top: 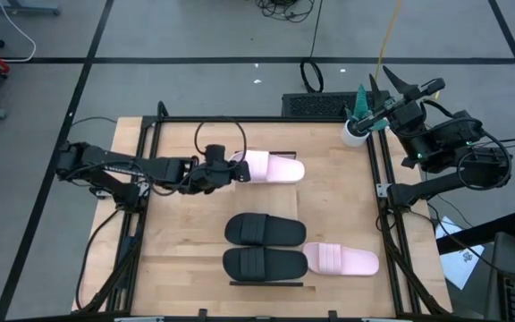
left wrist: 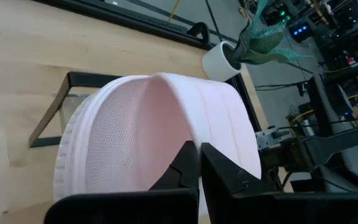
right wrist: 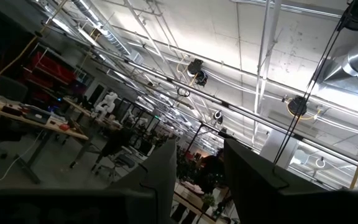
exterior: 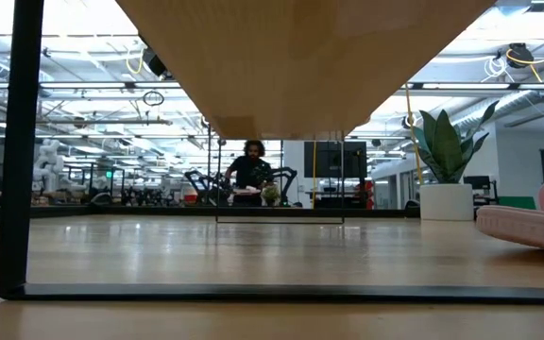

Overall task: Pick and place slides into the shelf
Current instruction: Put the top pink slides on the shelf, then put the pink slides on the shelf

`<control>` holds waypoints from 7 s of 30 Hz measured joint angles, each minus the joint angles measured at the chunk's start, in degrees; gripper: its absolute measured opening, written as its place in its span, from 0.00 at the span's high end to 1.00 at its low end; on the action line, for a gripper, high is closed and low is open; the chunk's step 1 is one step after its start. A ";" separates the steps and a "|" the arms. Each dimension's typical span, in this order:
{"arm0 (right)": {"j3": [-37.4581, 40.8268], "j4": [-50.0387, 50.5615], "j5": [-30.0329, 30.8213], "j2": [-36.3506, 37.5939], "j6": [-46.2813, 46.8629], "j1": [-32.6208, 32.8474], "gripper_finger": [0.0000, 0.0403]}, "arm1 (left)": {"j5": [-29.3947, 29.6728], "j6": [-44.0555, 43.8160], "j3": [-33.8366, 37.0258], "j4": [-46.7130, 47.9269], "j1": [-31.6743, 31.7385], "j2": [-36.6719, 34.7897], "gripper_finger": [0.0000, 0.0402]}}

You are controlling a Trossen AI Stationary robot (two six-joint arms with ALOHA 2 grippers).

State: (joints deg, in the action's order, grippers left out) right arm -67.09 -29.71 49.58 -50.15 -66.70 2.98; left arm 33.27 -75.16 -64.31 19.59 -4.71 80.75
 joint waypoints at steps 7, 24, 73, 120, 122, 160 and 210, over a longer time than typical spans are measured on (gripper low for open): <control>0.00 0.02 -0.09 -0.02 0.00 0.02 0.69 | -0.55 -1.54 0.00 0.07 -1.04 0.00 1.00; 0.00 0.02 -0.15 -0.02 0.01 0.02 0.69 | -0.17 -2.60 0.00 2.22 -1.18 0.00 1.00; 0.02 0.02 -0.17 -0.76 0.02 0.02 0.69 | -1.78 -0.88 0.02 4.22 -0.44 1.90 0.71; 0.02 6.05 40.40 -6.34 19.33 39.04 0.69 | -0.26 3.24 0.02 45.58 -7.06 -22.03 0.68; 0.02 4.32 40.41 -7.96 19.63 40.87 0.69 | -0.29 4.94 0.02 45.68 -7.06 -22.05 0.68; 0.02 5.41 40.41 -19.85 72.43 63.69 0.69 | -5.49 8.87 0.02 50.51 -7.06 -22.01 0.68; 38.13 -19.68 40.39 -16.15 118.87 73.87 0.79 | -9.00 10.62 0.02 50.45 -7.06 -22.01 0.68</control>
State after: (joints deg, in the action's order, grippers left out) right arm -28.96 -49.40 89.97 -66.30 52.18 76.86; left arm 24.27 -64.53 -64.29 70.04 -11.77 58.74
